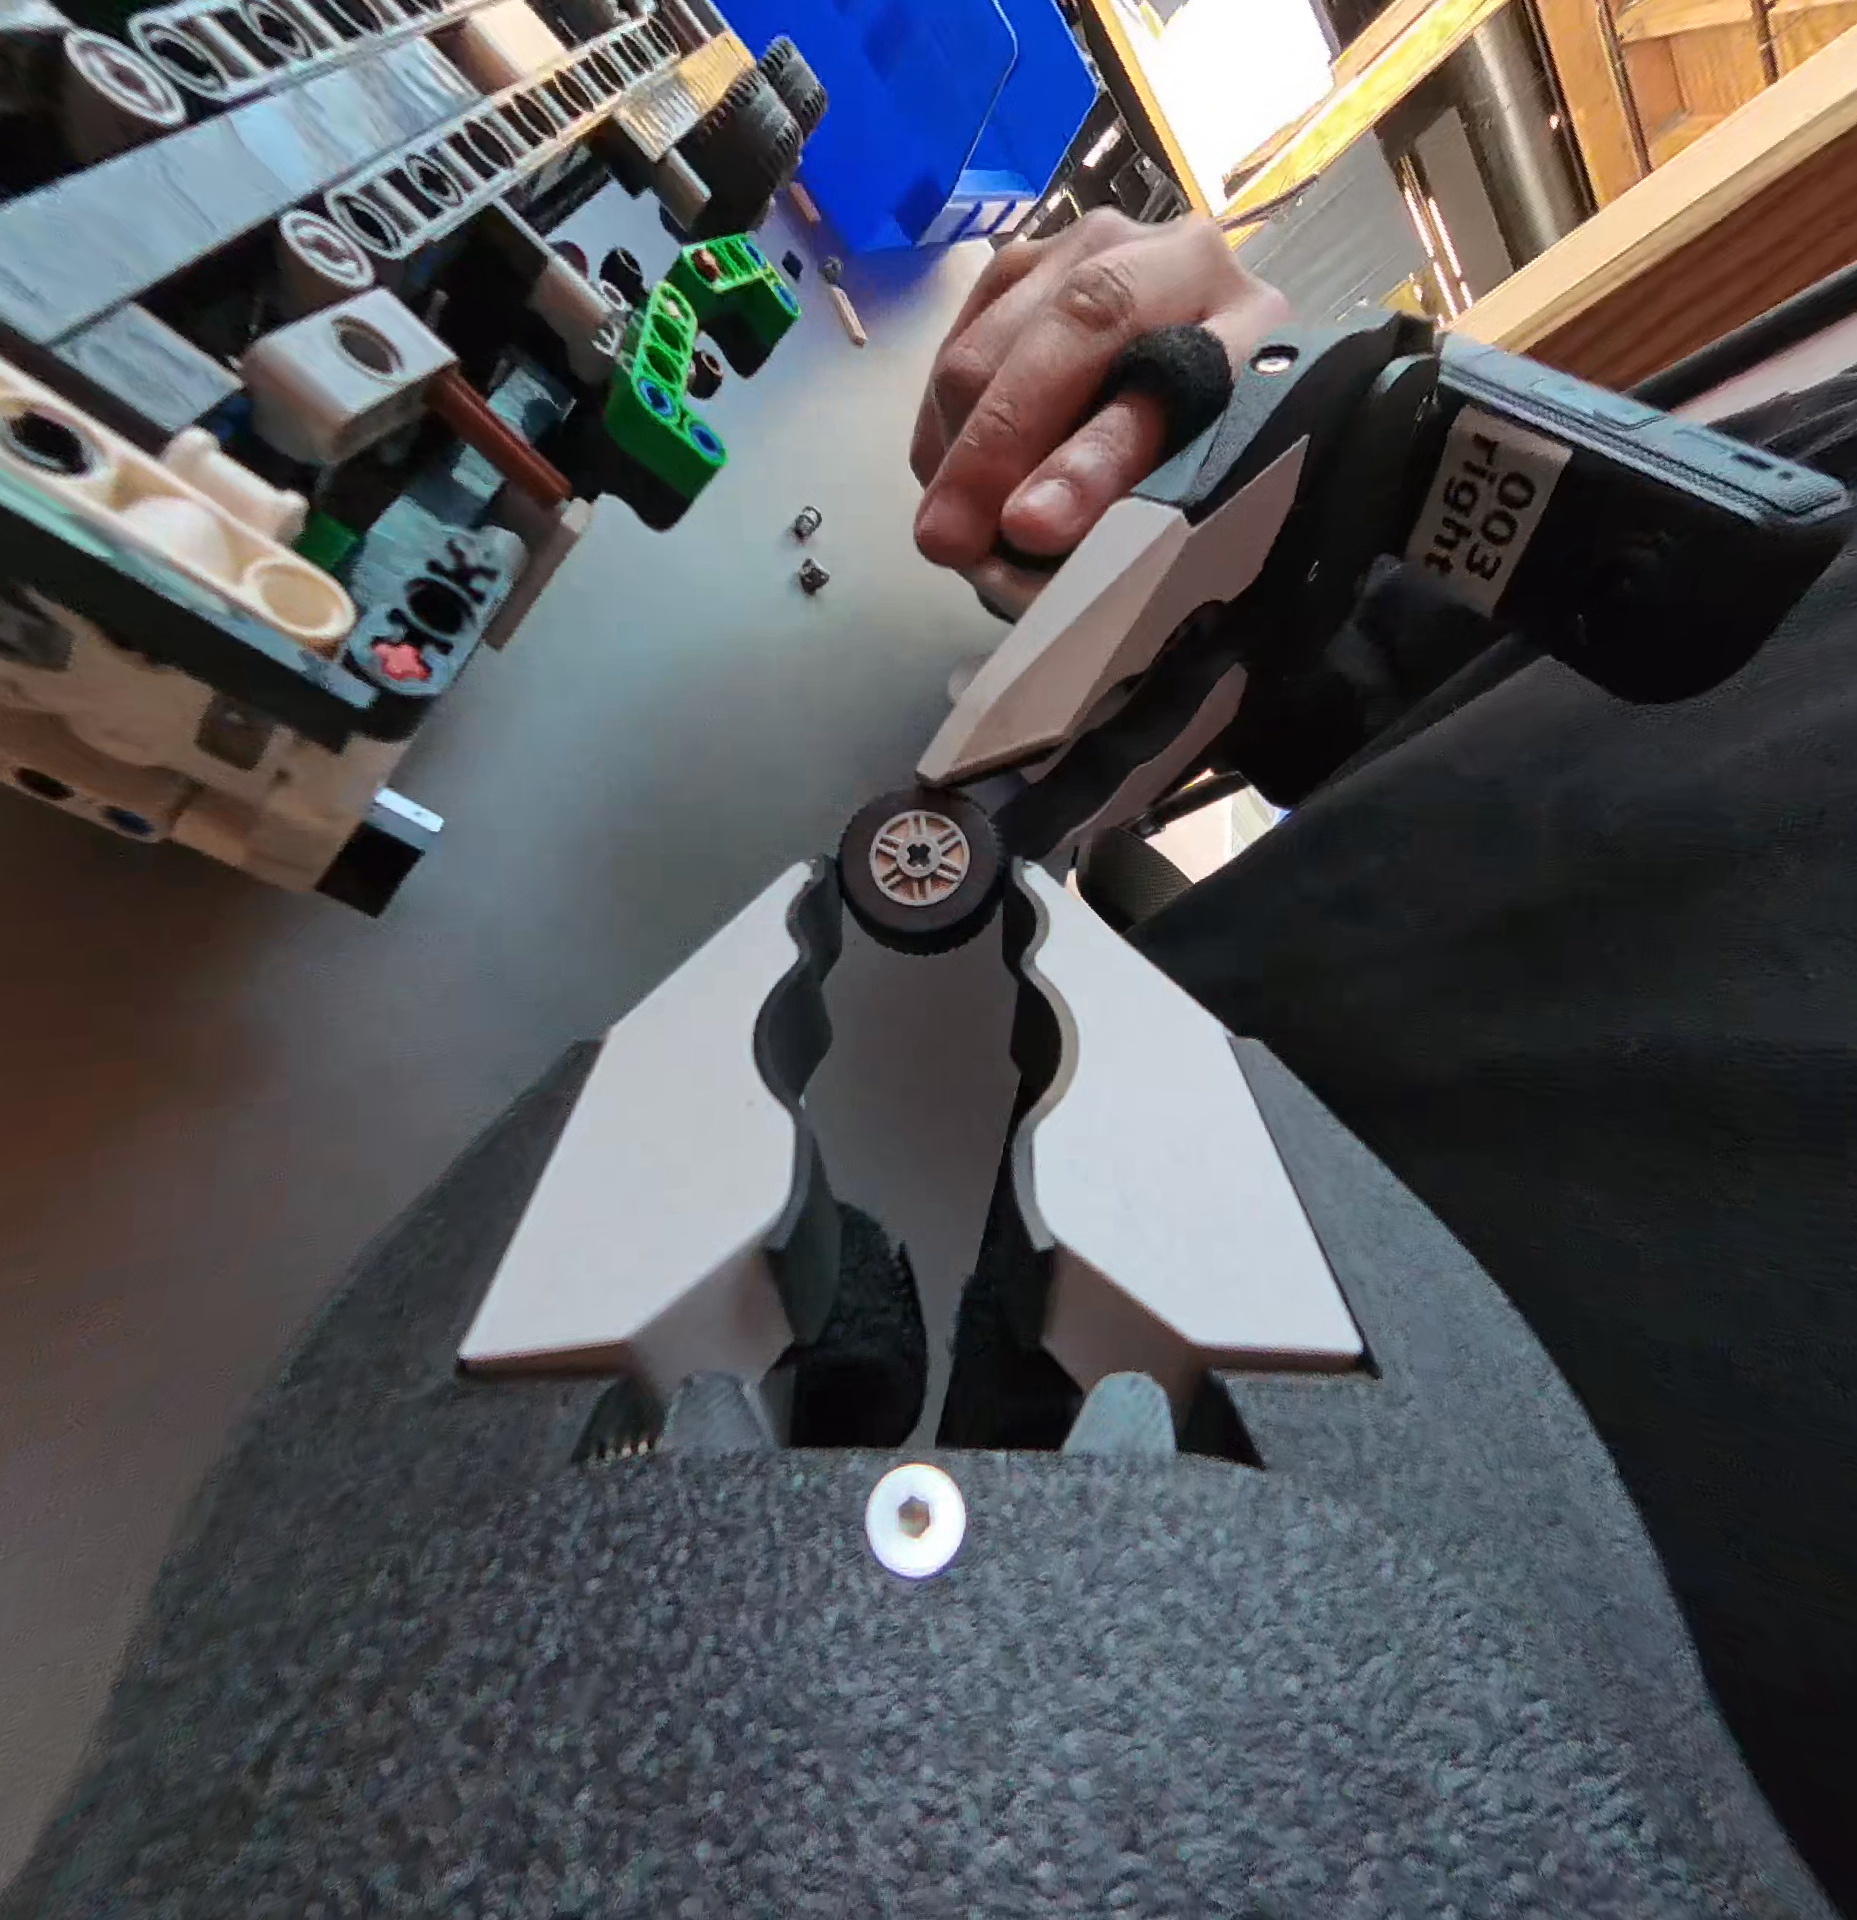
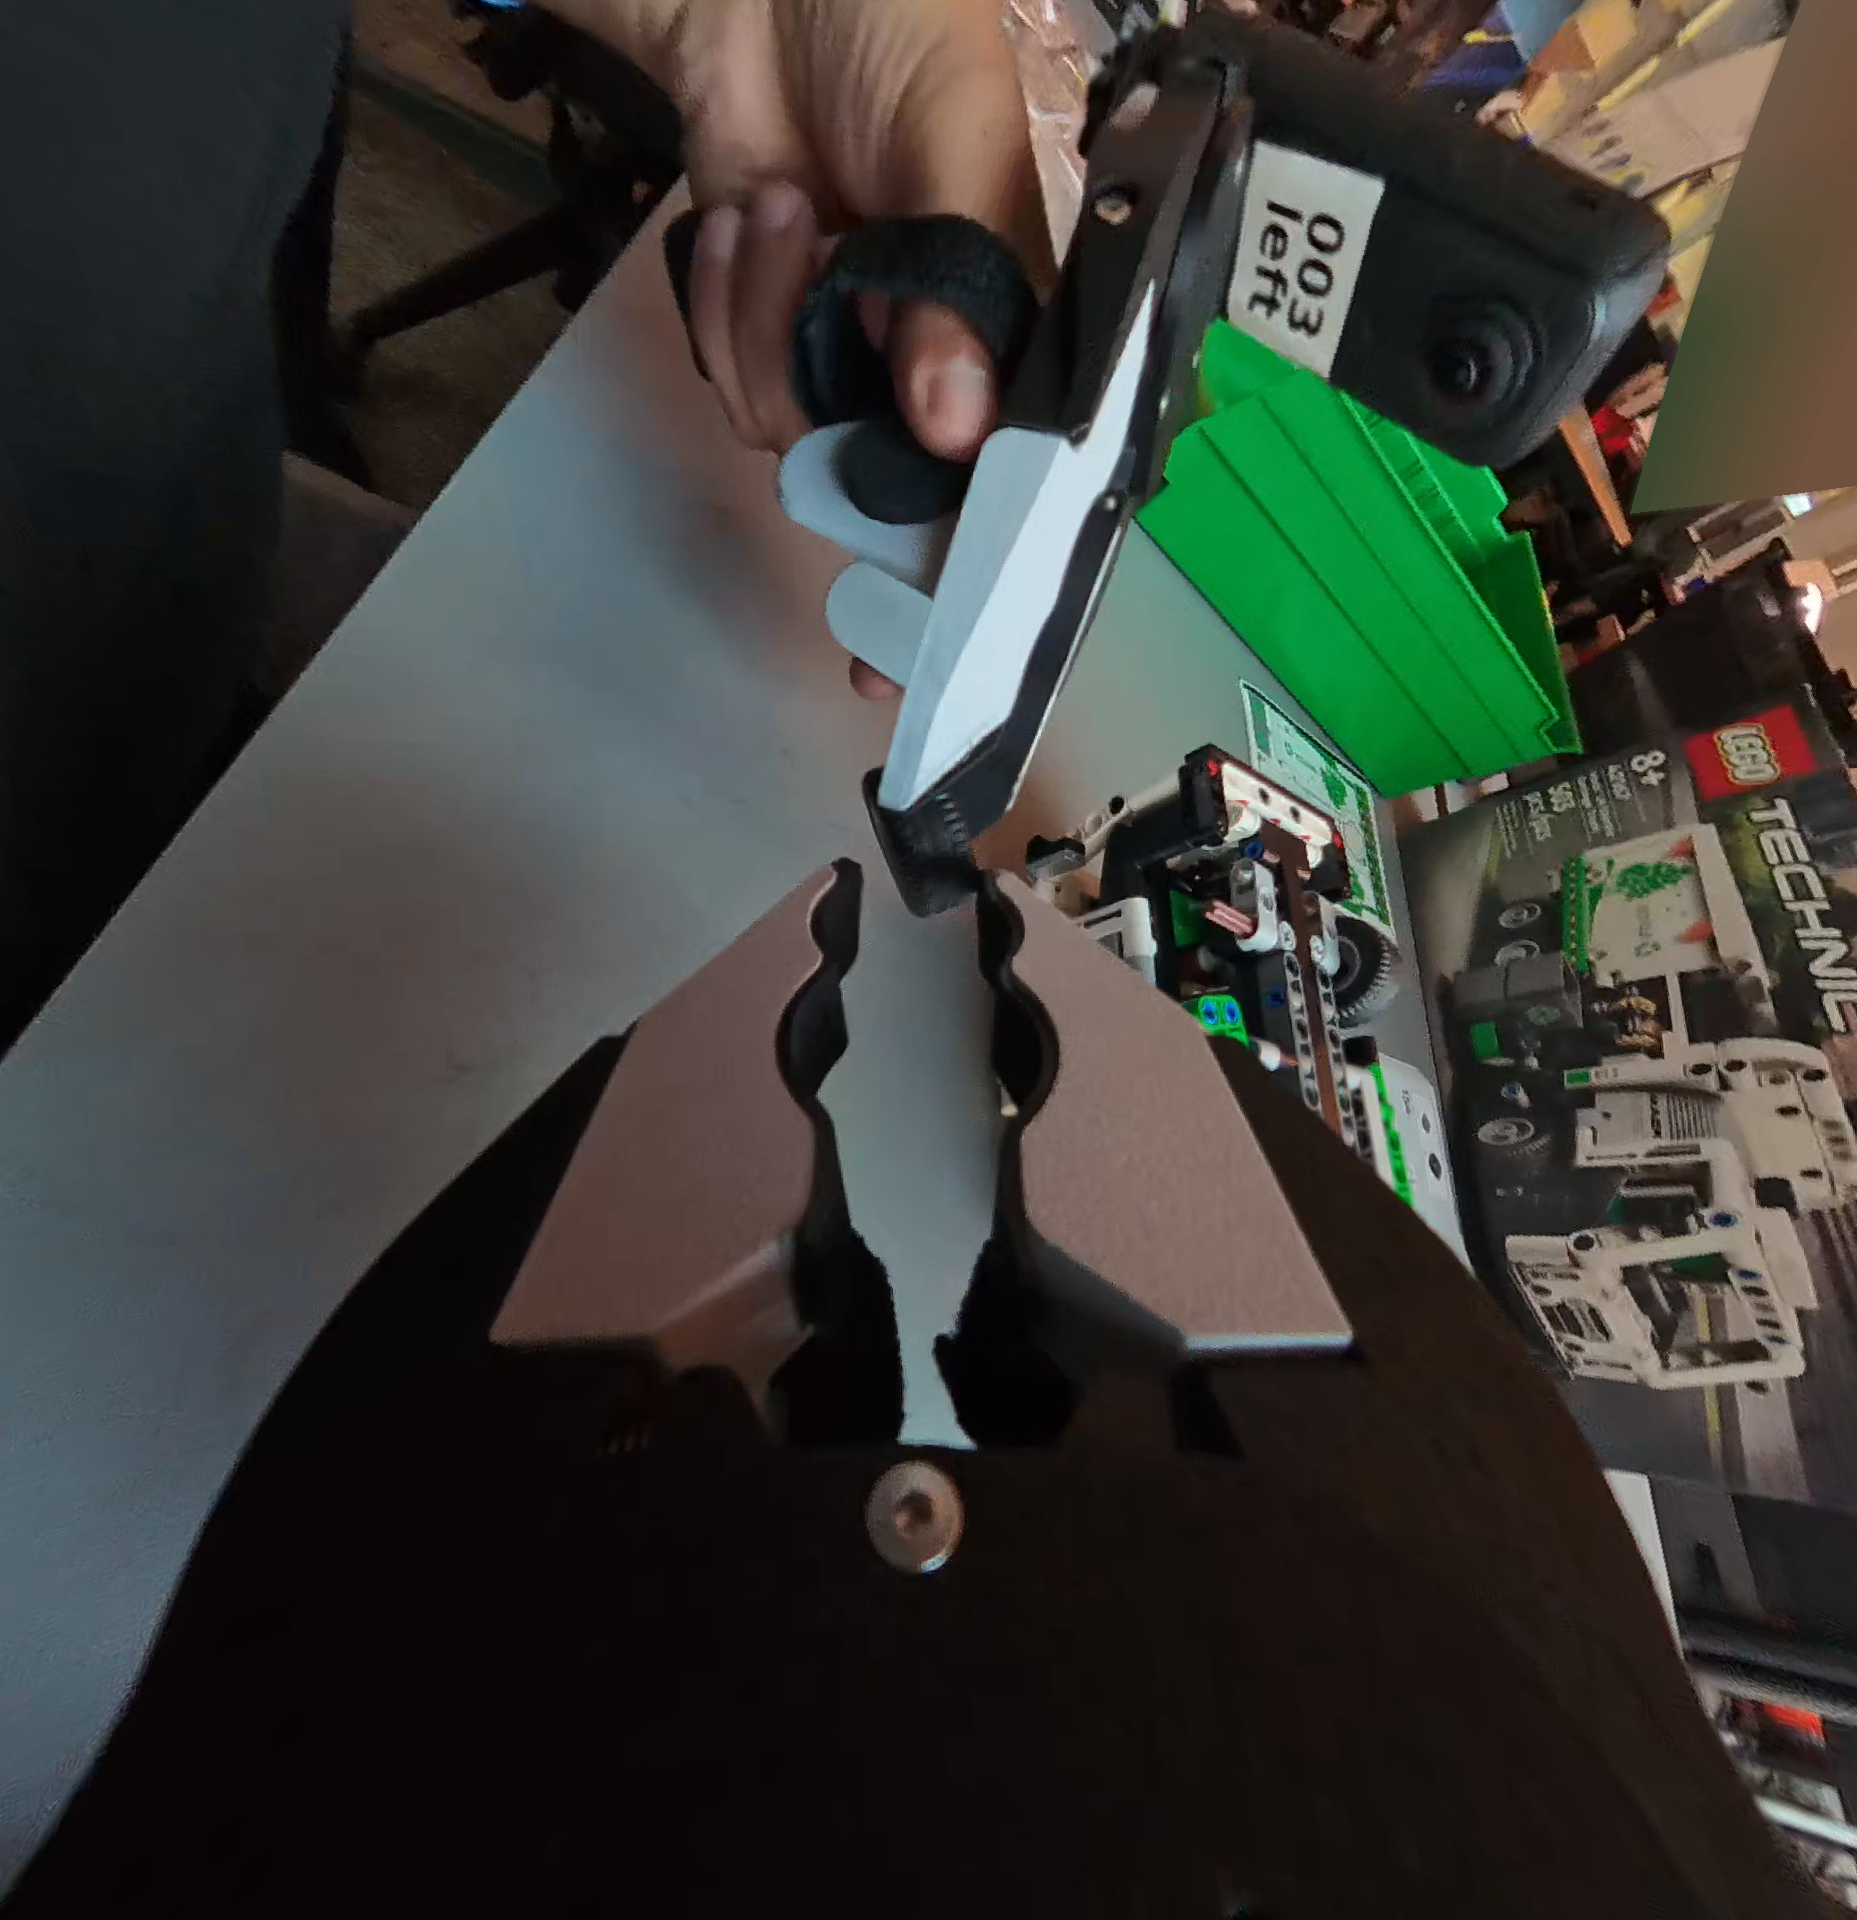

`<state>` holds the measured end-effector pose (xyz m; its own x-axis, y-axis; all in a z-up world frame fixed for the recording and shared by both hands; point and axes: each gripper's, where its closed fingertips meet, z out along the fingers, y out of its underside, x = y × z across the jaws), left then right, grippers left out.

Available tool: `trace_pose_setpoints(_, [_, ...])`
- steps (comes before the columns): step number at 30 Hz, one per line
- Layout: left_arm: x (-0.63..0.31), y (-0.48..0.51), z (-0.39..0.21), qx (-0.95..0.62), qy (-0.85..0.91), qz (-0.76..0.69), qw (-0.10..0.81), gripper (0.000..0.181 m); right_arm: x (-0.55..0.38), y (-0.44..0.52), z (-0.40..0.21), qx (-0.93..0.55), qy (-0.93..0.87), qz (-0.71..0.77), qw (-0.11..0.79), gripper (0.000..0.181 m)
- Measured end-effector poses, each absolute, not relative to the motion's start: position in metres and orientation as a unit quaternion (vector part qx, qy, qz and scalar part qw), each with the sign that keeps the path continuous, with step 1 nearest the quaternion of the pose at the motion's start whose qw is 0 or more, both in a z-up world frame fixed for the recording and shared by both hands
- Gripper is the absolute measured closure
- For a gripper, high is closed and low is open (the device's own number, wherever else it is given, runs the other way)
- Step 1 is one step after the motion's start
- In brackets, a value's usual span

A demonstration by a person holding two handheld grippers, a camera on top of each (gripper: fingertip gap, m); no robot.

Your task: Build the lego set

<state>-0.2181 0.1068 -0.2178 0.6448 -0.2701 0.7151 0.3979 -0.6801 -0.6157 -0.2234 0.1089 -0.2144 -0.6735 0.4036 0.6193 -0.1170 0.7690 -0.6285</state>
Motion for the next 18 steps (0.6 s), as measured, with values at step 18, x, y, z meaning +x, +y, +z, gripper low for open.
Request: trace_pose_setpoints(18, [-0.258, 0.120, -0.192, -0.838, 0.132, -0.085, 0.523, 0.147, -0.269, 0.129, -0.177, -0.250, -0.824, 0.452, 0.232, 0.169])
